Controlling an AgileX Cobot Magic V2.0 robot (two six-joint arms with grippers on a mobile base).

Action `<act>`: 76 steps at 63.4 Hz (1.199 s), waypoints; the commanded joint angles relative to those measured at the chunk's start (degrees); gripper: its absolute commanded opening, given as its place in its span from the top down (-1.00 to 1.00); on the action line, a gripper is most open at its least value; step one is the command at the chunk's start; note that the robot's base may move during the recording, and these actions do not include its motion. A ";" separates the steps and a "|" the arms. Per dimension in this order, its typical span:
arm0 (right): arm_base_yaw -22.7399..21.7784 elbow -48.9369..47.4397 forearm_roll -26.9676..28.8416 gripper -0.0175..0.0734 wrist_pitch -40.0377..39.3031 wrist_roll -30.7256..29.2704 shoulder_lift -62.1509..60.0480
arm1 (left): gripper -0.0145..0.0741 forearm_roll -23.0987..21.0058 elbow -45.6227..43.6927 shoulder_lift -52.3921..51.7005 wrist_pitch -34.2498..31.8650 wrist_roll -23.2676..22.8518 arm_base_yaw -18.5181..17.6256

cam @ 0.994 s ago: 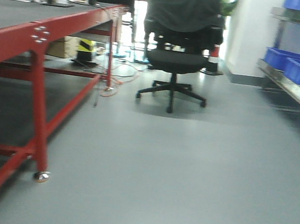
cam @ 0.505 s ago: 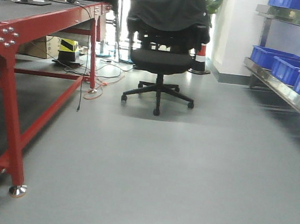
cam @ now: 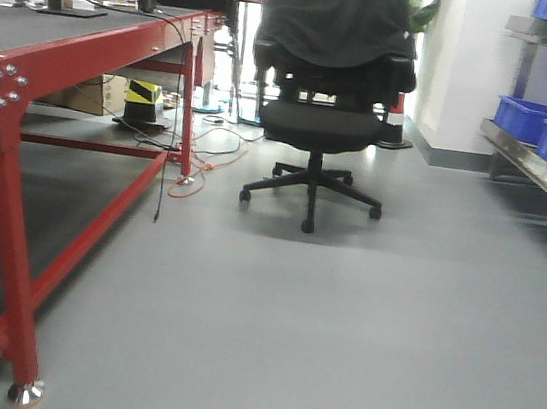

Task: Grab block from conveyor and place in blue bin
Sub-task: 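Drive the base to the shelf rack of blue bins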

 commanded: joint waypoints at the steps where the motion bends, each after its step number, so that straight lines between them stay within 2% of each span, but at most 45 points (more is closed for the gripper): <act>1: -0.01 0.14 -0.11 0.97 -1.37 -0.49 -0.21 | 0.92 -0.12 -0.05 -0.29 -1.04 -0.30 0.03; 76: -0.01 0.14 -0.11 0.97 -1.37 -0.49 -0.21 | 0.92 -0.12 -0.05 -0.29 -1.04 -0.30 0.03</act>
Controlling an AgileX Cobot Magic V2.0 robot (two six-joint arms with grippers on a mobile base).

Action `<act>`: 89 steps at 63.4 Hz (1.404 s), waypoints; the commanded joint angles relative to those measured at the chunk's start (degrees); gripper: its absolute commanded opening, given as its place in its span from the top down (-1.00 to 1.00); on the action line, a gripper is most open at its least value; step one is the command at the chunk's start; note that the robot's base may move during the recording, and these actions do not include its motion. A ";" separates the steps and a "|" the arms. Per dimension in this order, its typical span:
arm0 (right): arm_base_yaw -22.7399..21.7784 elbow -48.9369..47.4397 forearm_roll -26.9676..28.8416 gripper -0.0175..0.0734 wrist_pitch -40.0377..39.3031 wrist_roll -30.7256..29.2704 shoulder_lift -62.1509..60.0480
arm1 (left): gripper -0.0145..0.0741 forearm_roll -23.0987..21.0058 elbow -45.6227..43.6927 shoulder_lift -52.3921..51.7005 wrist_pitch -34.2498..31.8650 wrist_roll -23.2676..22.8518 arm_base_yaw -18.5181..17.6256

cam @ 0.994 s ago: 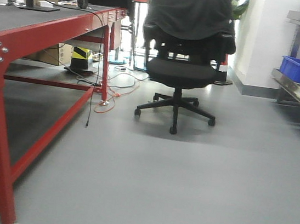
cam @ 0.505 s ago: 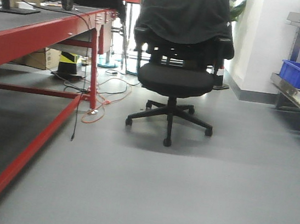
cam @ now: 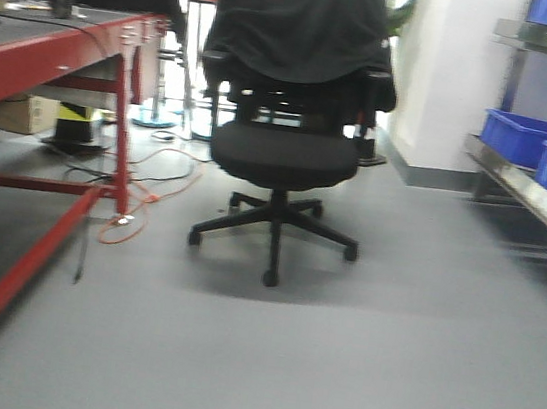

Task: Grab block from conveyor and place in blue bin
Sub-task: 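Drive the base to the shelf rack of blue bins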

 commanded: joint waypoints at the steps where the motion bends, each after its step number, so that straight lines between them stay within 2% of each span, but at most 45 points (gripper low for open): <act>1: -0.01 0.14 -0.11 0.97 -1.37 -0.39 -0.21 | 0.92 -0.12 -0.05 -0.29 -1.04 -0.30 0.03; 89: -0.01 0.14 -0.11 0.97 -1.37 -0.39 -0.21 | 0.92 -0.12 -0.05 -0.29 -1.04 -0.30 0.03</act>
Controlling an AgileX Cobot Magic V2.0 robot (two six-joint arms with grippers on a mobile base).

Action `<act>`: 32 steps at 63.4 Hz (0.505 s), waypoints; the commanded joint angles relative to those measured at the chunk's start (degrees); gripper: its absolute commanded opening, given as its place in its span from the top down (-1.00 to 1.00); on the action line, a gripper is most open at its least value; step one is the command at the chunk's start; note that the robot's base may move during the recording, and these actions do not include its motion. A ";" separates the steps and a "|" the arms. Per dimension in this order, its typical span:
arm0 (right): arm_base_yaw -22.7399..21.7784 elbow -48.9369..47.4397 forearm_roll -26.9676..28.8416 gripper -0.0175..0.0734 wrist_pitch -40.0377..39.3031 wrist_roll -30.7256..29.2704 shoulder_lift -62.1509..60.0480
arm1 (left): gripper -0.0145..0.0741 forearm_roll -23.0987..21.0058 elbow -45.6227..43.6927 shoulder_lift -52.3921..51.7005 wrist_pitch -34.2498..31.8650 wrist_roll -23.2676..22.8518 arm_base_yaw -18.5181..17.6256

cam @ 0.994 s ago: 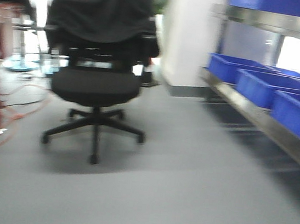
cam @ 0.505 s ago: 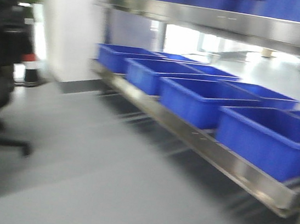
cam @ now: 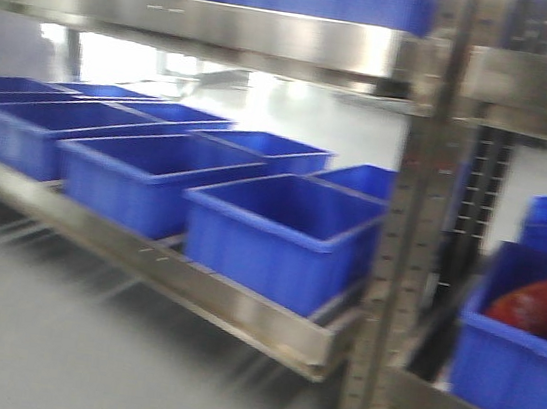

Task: Grab block from conveyor and place in blue bin
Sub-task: 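Drive the base to the shelf rack of blue bins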

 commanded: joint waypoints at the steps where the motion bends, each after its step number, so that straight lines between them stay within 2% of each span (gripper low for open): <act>1: -0.01 0.14 -0.11 0.97 -1.37 -0.39 -0.21 | 0.92 -0.12 -0.05 -0.29 -1.04 -0.30 0.03; 32: -0.01 0.14 -0.11 0.97 -1.37 -0.39 -0.21 | 0.92 -0.12 -0.05 -0.29 -1.04 -0.30 0.03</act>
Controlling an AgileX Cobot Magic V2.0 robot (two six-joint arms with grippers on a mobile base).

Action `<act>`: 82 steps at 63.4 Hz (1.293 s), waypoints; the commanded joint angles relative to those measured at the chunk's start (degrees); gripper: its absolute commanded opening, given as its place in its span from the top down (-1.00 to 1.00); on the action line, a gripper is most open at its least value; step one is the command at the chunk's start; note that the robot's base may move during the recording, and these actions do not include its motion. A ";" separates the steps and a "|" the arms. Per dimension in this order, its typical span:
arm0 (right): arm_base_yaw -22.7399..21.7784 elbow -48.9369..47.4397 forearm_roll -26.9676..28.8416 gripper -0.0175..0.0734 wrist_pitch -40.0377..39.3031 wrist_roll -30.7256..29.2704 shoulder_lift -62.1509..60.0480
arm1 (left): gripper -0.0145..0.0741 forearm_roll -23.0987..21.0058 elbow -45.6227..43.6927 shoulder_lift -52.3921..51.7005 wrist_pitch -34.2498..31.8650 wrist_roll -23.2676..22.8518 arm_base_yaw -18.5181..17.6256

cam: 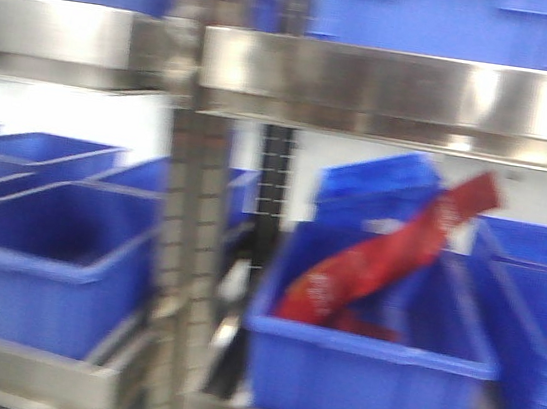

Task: Grab block from conveyor and place in blue bin
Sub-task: 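Drive the base to the shelf rack of blue bins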

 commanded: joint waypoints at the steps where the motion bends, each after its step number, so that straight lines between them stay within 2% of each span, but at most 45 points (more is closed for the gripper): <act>1: -0.01 0.14 -0.11 0.97 -1.37 -0.39 -0.21 | 0.92 -0.12 -0.05 -0.29 -1.04 -0.30 0.03; 82: -0.01 0.14 -0.11 0.97 -1.37 -0.39 -0.21 | 0.92 -0.12 -0.05 -0.29 -1.04 -0.30 0.03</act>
